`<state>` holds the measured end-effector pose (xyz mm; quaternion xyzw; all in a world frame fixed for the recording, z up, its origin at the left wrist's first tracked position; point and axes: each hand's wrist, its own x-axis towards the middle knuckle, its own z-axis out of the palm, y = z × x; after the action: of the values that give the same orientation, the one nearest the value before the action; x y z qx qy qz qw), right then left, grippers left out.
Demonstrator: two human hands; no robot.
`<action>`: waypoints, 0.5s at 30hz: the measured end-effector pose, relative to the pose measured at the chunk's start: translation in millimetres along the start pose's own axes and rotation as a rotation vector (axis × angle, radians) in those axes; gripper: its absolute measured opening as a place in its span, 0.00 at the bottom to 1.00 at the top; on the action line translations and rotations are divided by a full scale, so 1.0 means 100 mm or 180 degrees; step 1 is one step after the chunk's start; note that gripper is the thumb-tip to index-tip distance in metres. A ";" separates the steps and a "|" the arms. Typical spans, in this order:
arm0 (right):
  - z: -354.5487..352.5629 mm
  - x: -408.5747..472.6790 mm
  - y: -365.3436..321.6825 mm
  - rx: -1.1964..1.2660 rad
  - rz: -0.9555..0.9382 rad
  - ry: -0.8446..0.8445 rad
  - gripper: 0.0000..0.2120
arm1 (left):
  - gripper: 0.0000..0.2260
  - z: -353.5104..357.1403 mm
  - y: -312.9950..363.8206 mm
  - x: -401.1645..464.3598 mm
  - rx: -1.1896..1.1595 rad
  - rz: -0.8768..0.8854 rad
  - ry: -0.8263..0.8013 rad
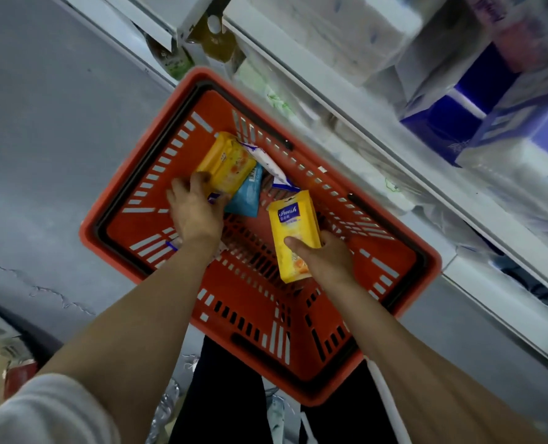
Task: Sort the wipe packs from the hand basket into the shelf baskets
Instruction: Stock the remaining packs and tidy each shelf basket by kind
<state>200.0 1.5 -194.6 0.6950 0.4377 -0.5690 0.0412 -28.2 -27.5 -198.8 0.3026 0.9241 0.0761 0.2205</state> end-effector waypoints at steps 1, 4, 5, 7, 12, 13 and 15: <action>-0.02 0.00 -0.02 0.0075 -0.0007 -0.0017 0.15 | 0.18 0.03 0.01 0.03 -0.0035 -0.0068 0.0043; -0.04 0.00 -0.08 0.0142 -0.0009 -0.0085 0.17 | 0.10 0.05 0.04 0.09 -0.0010 -0.0193 0.0045; -0.05 -0.02 -0.10 0.0144 -0.0011 -0.0095 0.17 | 0.09 0.03 0.06 0.08 0.0008 -0.0258 -0.0008; -0.09 -0.09 -0.13 0.0174 -0.0008 -0.0116 0.16 | 0.07 -0.05 0.09 0.02 0.0047 -0.0453 -0.0114; -0.31 -0.43 -0.25 0.0463 -0.0092 -0.0200 0.14 | 0.09 -0.39 0.14 -0.35 -0.1674 -0.0570 -0.0501; -0.36 -0.52 -0.28 0.0527 -0.0147 -0.0182 0.14 | 0.12 -0.47 0.14 -0.43 -0.2176 -0.0597 -0.0662; -0.44 -0.72 -0.35 0.0691 -0.0270 -0.0077 0.16 | 0.12 -0.64 0.16 -0.57 -0.2561 -0.0563 -0.0871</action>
<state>212.4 6.9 -103.9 0.6693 0.4019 -0.6226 -0.0531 -7.9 -49.0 -117.1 0.1195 0.8055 0.3702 0.4470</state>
